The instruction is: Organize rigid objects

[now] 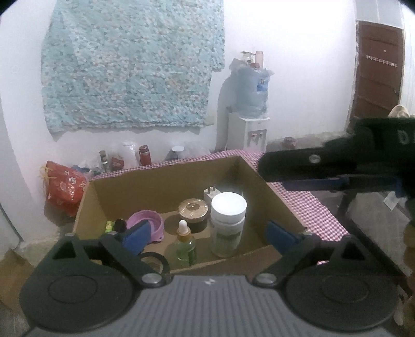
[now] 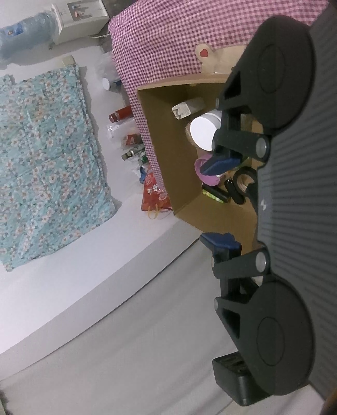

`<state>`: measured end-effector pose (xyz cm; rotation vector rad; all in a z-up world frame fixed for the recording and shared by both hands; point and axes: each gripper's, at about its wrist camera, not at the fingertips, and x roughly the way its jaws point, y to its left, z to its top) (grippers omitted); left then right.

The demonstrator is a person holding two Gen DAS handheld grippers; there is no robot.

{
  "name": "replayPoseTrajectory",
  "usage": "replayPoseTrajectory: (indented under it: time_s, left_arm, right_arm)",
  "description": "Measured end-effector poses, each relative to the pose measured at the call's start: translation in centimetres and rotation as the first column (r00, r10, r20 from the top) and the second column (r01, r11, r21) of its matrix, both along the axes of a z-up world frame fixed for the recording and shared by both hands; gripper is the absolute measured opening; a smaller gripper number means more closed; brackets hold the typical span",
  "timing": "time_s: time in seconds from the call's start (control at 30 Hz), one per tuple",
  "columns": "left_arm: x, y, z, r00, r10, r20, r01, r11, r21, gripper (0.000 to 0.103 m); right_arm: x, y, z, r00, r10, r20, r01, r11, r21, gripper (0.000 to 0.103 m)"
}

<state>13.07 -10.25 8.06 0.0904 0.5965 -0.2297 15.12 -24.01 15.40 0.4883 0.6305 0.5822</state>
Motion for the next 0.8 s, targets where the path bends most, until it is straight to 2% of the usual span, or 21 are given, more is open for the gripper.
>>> replayPoseTrajectory:
  time_s: [0.1, 0.3, 0.43, 0.53, 0.63, 0.8]
  left_arm:
    - [-1.1, 0.6, 0.2, 1.0, 0.001, 0.007, -0.001, 1.0, -0.019, 0.103]
    - [-3.8, 2.4, -0.4, 0.999, 0.047, 0.023, -0.046, 0.998, -0.031, 0.103]
    - [-4.1, 3.7, -1.3, 0.994, 0.102, -0.025, -0.103, 0.994, -0.026, 0.103]
    - [-4.1, 4.4, -2.0, 0.987, 0.151, -0.058, -0.151, 0.989, -0.004, 0.103]
    - [-4.3, 5.4, -2.3, 0.979, 0.195, -0.06, -0.194, 0.981, 0.02, 0.103]
    - [-4.7, 6.6, -2.4, 0.977, 0.209, -0.051, -0.206, 0.977, 0.052, 0.103]
  right_arm:
    - [-1.7, -0.6, 0.1, 0.999, -0.03, 0.013, 0.03, 1.0, -0.004, 0.058]
    - [-5.8, -0.7, -0.5, 0.99, -0.123, 0.062, 0.127, 0.989, -0.074, 0.08]
    - [-7.8, -0.5, -1.3, 0.981, -0.173, 0.093, 0.184, 0.974, -0.129, 0.09]
    - [-8.9, -0.2, -2.0, 0.97, -0.215, 0.109, 0.231, 0.959, -0.164, 0.092]
    - [-9.7, 0.4, -2.5, 0.958, -0.251, 0.141, 0.277, 0.937, -0.211, 0.1]
    - [-10.6, 1.1, -3.2, 0.951, -0.263, 0.163, 0.297, 0.925, -0.238, 0.101]
